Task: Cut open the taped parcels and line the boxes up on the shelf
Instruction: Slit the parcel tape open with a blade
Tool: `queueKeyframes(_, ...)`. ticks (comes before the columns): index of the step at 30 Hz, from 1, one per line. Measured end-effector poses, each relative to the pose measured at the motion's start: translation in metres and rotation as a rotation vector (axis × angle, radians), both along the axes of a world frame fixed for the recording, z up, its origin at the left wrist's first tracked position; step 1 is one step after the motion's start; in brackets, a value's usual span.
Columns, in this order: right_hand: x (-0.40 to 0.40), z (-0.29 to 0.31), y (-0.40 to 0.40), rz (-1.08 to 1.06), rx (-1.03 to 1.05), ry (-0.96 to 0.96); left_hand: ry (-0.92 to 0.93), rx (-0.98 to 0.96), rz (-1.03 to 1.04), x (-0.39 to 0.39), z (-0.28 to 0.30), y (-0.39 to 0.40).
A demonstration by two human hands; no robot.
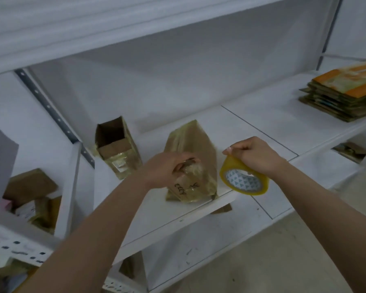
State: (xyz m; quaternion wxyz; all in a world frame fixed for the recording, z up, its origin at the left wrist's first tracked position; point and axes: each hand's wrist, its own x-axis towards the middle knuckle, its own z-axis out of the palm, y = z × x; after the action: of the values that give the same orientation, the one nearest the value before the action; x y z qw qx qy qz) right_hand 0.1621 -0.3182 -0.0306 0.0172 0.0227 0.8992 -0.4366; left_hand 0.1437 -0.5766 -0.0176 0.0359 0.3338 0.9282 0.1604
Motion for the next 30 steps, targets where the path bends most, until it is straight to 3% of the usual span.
queueKeyframes(5,-0.003,0.013,-0.019,0.056,0.032,0.035,-0.165,0.265,0.053,0.003,-0.009,-0.012)
queueKeyframes(10,0.001,0.028,-0.026,0.115,0.02,0.058,-0.122,0.775,0.497,0.009,-0.01,0.0)
queueKeyframes(12,0.004,0.033,-0.03,0.145,-0.012,0.048,-0.259,0.971,0.564,0.015,-0.003,0.014)
queueKeyframes(15,0.007,0.037,-0.036,0.178,-0.042,0.04,-0.375,0.964,0.477,0.019,0.005,0.03)
queueKeyframes(19,0.01,0.047,-0.047,0.192,-0.099,0.002,-0.294,0.933,0.41,0.014,0.009,0.033)
queueKeyframes(24,0.008,0.065,-0.049,0.174,-0.32,-0.023,-0.208,0.922,0.576,0.004,0.011,0.002)
queueKeyframes(30,-0.003,0.079,-0.054,0.183,-0.228,0.004,-0.238,1.02,0.747,0.006,-0.015,-0.044)
